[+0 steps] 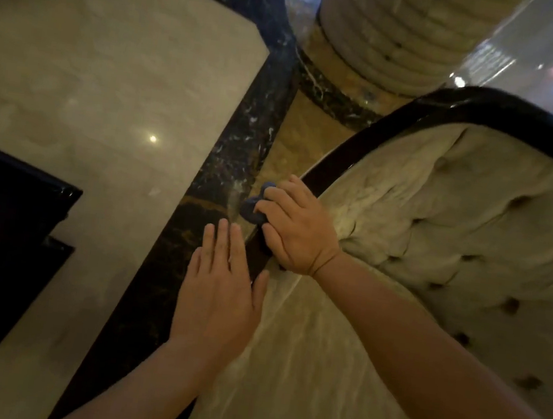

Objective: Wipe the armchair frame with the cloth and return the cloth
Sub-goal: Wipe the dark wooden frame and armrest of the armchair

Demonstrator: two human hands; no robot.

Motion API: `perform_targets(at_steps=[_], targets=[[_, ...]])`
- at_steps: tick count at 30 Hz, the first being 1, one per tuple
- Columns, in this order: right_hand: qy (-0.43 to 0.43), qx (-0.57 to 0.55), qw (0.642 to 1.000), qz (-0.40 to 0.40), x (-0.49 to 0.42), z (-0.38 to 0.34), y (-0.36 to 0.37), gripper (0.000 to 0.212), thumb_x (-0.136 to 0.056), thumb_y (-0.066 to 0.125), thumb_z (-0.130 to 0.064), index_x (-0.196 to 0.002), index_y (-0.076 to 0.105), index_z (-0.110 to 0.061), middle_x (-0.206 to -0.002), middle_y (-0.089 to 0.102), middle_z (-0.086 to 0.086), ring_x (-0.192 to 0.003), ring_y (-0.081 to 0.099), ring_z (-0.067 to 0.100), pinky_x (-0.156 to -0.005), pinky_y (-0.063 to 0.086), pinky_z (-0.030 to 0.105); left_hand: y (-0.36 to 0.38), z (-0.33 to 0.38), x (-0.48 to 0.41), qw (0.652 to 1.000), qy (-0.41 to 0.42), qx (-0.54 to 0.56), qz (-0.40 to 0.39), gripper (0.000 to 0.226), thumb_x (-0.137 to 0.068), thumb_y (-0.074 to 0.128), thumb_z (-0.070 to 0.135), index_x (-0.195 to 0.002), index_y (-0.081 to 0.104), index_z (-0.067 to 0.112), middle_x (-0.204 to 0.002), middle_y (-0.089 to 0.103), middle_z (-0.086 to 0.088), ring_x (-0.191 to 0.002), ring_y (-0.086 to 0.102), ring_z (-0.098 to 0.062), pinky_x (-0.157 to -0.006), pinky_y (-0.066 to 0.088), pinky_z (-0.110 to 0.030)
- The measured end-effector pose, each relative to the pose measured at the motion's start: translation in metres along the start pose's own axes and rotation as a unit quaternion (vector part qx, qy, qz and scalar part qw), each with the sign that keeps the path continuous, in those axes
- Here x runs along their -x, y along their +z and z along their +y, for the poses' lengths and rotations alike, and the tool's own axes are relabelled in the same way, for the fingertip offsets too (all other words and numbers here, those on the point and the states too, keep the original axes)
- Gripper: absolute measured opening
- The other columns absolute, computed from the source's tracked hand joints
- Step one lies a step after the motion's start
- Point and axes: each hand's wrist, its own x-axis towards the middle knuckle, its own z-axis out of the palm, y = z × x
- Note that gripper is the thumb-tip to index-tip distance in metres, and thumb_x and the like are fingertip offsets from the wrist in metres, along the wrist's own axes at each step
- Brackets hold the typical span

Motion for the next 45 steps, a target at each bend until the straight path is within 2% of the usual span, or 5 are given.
perform_targets(at_steps=[7, 14, 19, 28, 45], targets=[[0.058, 0.064, 0.996, 0.021, -0.012, 0.083, -0.024, 0.038, -0.099, 0.047, -0.035, -0.115, 0.066, -0.007, -0.12, 0.064, 0.015, -0.115, 0.054, 0.037, -0.116, 0.029, 0.051, 0.007, 0.056, -0.115, 0.998, -0.01, -0.048, -0.039, 0.085, -0.096, 0.018, 0.06, -0.155, -0.002, 0.002, -0.166, 0.007, -0.02, -0.153, 0.003, -0.033, -0.124, 0.018, -0.045], [0.078, 0.099, 0.991, 0.055, -0.014, 0.15, -0.048, 0.039, -0.102, 0.043, -0.037, -0.119, 0.063, -0.008, -0.122, 0.063, 0.014, -0.113, 0.053, 0.036, -0.117, 0.026, 0.053, 0.006, 0.077, -0.138, 0.997, -0.017, -0.076, -0.016, 0.106, -0.077, -0.015, 0.073, -0.157, 0.006, 0.007, -0.167, 0.014, -0.012, -0.154, 0.01, -0.027, -0.12, 0.02, -0.042], [0.149, 0.112, 0.98, 0.074, -0.01, 0.196, -0.08, 0.051, -0.102, 0.038, -0.047, -0.131, 0.059, -0.01, -0.123, 0.062, 0.011, -0.117, 0.053, 0.034, -0.117, 0.026, 0.052, 0.007, 0.109, -0.175, 0.998, -0.019, -0.064, 0.001, 0.09, -0.091, 0.009, 0.069, -0.157, 0.001, 0.009, -0.167, 0.008, -0.011, -0.154, 0.006, -0.026, -0.12, 0.024, -0.039], [0.316, 0.113, 0.942, 0.03, 0.036, 0.262, -0.128, 0.072, -0.097, 0.025, -0.066, -0.149, 0.043, -0.02, -0.154, 0.044, 0.013, -0.143, 0.034, 0.037, -0.122, 0.014, 0.057, -0.021, 0.207, -0.274, 0.992, 0.122, -0.04, 0.019, 0.091, -0.088, 0.028, 0.069, -0.157, 0.01, 0.013, -0.165, 0.019, -0.011, -0.151, 0.019, -0.03, -0.108, 0.043, -0.046], [0.585, 0.112, 0.803, 0.023, 0.22, 0.359, -0.194, 0.09, -0.084, 0.002, -0.082, -0.151, 0.025, -0.026, -0.157, 0.029, 0.003, -0.15, 0.014, 0.032, -0.122, 0.001, 0.058, -0.001, 0.419, -0.321, 0.896, 0.395, -0.2, -0.012, 0.107, -0.079, 0.014, 0.084, -0.157, -0.001, 0.014, -0.168, 0.002, -0.01, -0.154, -0.001, -0.033, -0.121, 0.017, -0.047]])
